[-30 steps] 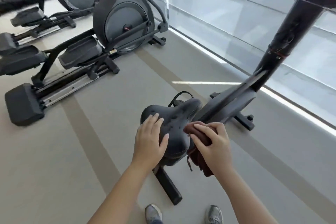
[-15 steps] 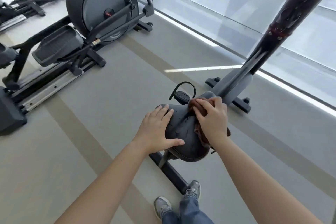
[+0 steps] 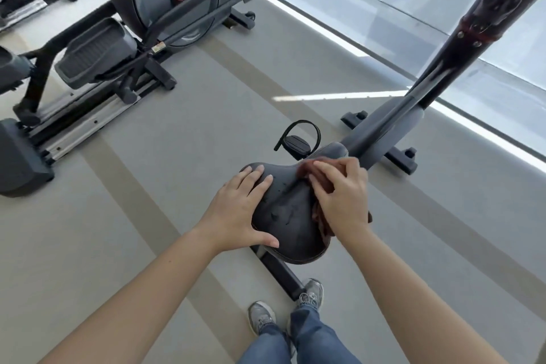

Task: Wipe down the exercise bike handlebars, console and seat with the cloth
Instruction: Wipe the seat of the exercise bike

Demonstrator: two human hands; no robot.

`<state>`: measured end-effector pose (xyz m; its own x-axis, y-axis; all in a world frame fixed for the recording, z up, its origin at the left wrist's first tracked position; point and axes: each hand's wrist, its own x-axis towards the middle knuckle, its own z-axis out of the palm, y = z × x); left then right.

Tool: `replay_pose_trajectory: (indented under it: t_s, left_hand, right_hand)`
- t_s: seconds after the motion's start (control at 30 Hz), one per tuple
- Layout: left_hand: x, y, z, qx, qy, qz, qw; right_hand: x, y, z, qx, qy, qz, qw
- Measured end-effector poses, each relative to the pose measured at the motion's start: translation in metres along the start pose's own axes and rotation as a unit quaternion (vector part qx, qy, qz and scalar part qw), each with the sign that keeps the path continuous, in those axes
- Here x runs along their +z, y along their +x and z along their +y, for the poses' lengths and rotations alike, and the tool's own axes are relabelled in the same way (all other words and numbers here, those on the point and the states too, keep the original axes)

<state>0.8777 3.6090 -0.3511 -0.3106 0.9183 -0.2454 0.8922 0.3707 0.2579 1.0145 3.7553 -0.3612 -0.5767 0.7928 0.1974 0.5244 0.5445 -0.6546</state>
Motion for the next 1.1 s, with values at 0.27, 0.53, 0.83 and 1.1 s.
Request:
replay_pose_trajectory:
  t_s: [0.27, 0.53, 0.83, 1.1]
  left_hand:
    - [0.002, -0.001, 0.002, -0.029, -0.045, 0.031, 0.998]
    - [-0.003, 0.009, 0.001, -0.024, -0.020, 0.007, 0.999]
    - [-0.011, 0.013, 0.002, -0.001, 0.036, -0.046, 0.998]
    - [-0.009, 0.014, 0.007, -0.040, 0.028, -0.054, 0.997]
  right_hand:
    - [0.006, 0.001, 0.016, 0.071, 0.092, 0.031, 0.993]
    - [0.015, 0.037, 0.028, 0.195, 0.211, 0.110, 0.951]
    - [0.020, -0.020, 0.032, 0.166, 0.280, 0.094, 0.941]
    - [0.019, 0.034, 0.041, 0.207, 0.338, 0.134, 0.908]
